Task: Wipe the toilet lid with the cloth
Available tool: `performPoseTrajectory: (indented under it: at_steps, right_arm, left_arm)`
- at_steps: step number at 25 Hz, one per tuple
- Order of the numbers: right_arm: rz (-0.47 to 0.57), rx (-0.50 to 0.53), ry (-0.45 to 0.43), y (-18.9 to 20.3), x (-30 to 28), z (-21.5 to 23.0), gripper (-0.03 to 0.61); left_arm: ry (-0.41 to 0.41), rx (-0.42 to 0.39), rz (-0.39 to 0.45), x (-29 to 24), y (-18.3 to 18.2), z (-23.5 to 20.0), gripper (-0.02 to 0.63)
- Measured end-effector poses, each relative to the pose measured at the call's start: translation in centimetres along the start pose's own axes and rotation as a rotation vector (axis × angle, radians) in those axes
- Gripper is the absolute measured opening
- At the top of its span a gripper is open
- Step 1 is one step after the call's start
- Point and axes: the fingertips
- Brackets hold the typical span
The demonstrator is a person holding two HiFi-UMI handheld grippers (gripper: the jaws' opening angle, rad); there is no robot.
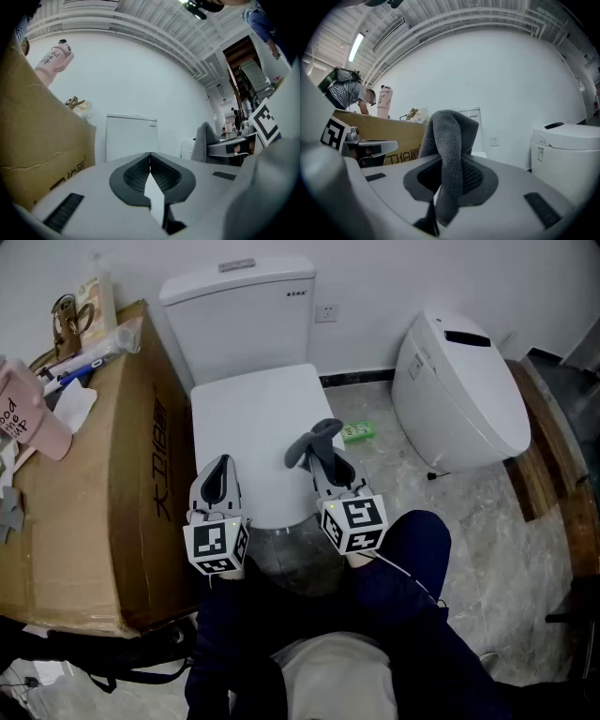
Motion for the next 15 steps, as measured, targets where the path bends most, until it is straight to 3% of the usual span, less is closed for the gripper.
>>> performPoseTrajectory:
  at_steps: [15]
  right_arm:
    - [-0.022,0.001,-0.009,0.12,-0.2,0.24,0.072]
  left_arm:
    - [0.017,-0.013,0.009,0.22,-0.41,0.55,0.015]
Point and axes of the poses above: the fingertips, and each gripper's own axes: x backward along the fingers, z to its right, y out of its underside, and after that the axes turned 2 degrees about x, right-handed
